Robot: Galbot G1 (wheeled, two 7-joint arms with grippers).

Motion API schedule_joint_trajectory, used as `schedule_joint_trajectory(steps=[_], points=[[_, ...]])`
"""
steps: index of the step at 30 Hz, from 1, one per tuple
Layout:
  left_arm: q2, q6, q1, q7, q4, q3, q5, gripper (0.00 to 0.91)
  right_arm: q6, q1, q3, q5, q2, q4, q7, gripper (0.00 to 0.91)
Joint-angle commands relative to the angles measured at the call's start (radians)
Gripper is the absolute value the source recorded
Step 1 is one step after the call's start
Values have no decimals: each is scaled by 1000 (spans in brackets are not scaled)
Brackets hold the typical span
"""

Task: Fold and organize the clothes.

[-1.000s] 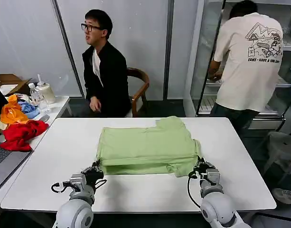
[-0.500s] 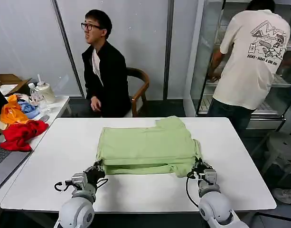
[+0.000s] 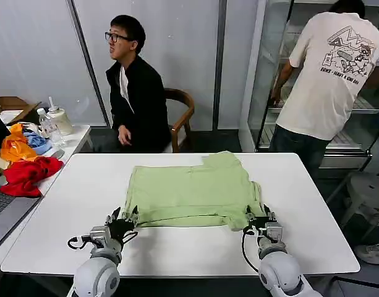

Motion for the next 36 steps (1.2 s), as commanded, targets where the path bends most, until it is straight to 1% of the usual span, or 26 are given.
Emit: schedule_joint_trajectory(steps=[1, 4, 8, 10, 13, 16, 21, 27, 36], points=[[42, 27, 38, -16, -33, -38, 37, 907, -16, -16, 14, -1, -11, 83, 3, 907], [55, 41, 96, -16, -68, -38, 51, 907, -28, -36, 35, 6, -28, 122, 9, 907], [42, 45, 119, -18, -58, -22, 76, 907, -14, -52, 43, 9, -36, 91, 11, 907], [35, 42, 113, -18, -46, -15, 80, 907, -5, -53, 43, 9, -32, 71, 8, 907], [30, 45, 98, -15, -29, -8, 79, 907, -7, -47, 44, 62, -27, 46, 11, 907], [27, 48, 86, -12, -22, -4, 71, 907, -2, -44, 47, 79, -26, 24, 2, 907], [16, 49, 52, -10, -8, 11, 49, 907, 2, -39, 38, 79, -19, -5, -10, 907], [5, 45, 26, -10, 31, 19, 37, 907, 14, -27, 18, 92, -4, -30, -40, 907], [-2, 27, 26, -8, 79, 22, 23, 907, 23, -17, 2, 83, 19, -70, -42, 907]])
